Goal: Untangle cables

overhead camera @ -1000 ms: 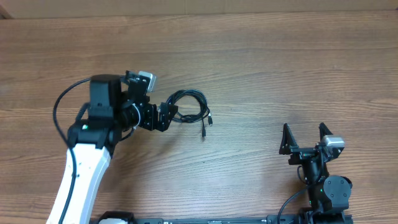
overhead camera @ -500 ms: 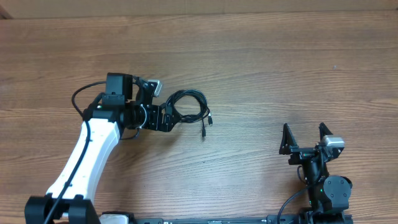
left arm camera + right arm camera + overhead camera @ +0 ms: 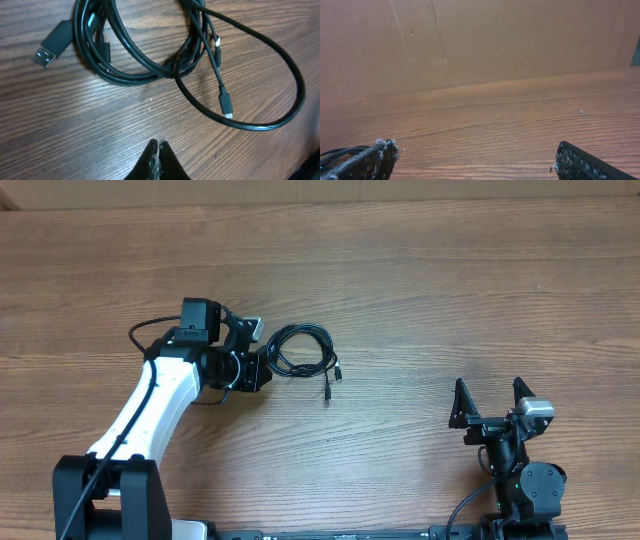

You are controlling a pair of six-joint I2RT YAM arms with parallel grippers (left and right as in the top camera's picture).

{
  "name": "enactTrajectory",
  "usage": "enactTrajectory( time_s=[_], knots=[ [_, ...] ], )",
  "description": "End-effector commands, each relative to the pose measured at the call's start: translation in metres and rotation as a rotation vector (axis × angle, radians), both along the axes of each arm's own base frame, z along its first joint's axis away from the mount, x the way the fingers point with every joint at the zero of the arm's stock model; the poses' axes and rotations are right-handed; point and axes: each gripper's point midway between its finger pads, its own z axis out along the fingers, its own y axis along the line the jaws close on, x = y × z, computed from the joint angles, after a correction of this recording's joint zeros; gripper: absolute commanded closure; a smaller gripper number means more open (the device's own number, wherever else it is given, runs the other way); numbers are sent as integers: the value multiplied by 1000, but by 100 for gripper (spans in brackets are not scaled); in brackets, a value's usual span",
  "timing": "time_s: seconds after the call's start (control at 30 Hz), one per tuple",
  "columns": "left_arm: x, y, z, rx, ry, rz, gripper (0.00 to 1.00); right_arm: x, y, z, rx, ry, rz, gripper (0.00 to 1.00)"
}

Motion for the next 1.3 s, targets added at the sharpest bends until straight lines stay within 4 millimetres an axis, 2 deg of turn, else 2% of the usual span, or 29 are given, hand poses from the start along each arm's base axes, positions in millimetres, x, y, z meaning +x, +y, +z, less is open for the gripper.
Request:
enactTrajectory(
  time_s=[0.0,0.37,0.6,0.87,1.03,1.27],
  knots=[
    [5,-1,5,-14,-10,-8,96,0,2,-2,-4,-4,7,0],
    [5,-2,4,-27,23,47,96,0,2,-2,-4,-4,7,0],
    [6,-15,3,-8,17,41,96,0,2,-2,-4,-4,7,0],
    [13,-4,-11,210,15,218,96,0,2,-2,-4,-4,7,0],
    [17,1,-13,335,-35,285,95,0,2,-2,-4,-4,7,0],
    [30,8,-9,385,-101,345,93,0,2,-2,-4,-4,7,0]
  ],
)
